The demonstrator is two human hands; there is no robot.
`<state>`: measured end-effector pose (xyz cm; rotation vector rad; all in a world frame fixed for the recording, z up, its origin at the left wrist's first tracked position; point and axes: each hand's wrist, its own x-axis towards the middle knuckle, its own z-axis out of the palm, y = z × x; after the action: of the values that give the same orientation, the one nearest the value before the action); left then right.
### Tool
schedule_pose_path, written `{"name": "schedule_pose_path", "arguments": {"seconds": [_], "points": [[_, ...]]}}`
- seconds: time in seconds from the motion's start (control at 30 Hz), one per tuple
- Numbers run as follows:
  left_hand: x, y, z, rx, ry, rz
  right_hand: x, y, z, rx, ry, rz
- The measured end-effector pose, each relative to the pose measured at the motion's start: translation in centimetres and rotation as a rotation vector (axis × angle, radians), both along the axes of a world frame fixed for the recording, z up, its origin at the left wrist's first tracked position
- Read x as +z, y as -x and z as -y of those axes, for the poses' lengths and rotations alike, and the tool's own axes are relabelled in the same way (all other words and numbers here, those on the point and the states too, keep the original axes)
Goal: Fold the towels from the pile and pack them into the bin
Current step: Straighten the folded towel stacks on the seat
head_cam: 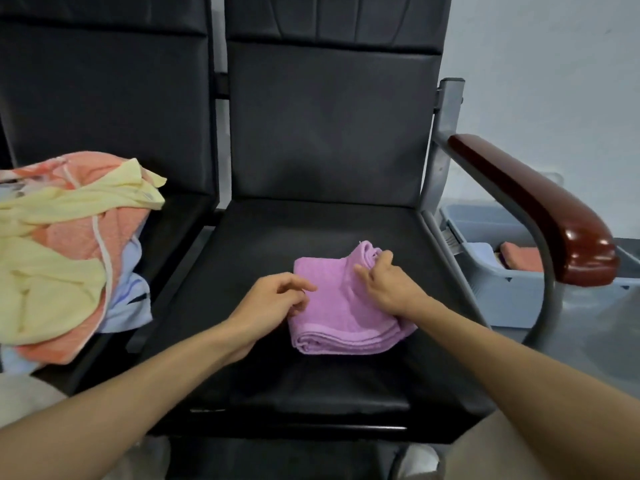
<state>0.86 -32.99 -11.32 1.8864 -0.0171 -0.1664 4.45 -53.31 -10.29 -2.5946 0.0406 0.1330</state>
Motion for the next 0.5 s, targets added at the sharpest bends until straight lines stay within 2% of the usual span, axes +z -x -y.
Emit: {"name": "schedule_pose_path", "arguments": {"seconds": [0.13,0.27,0.33,0.43,0.5], "points": [[0.1,-0.6,-0.8,0.244,0.308,-0.140,2.4,0.2,-1.7,0.099,-0.160,0.153],[1.2,-0.3,-0.2,0.351,0.453,-0.203,4.5,0.6,-3.8,0.119,-0.485,0.177],[1.1,-0.1,-0.3,0.337,0.512,-0.272,5.4,0.8,-4.6,0.100,-0.685,0.144],[1.1,0.3,-1.1,0.218,0.763,-0.480,6.1,0.9,-5.3,0.015,-0.953,0.071],[1.5,0.5,-1.8,0.143,0.902,-0.536,6.3,0.8,-5.4,-0.059,-1.095,0.042]]}}
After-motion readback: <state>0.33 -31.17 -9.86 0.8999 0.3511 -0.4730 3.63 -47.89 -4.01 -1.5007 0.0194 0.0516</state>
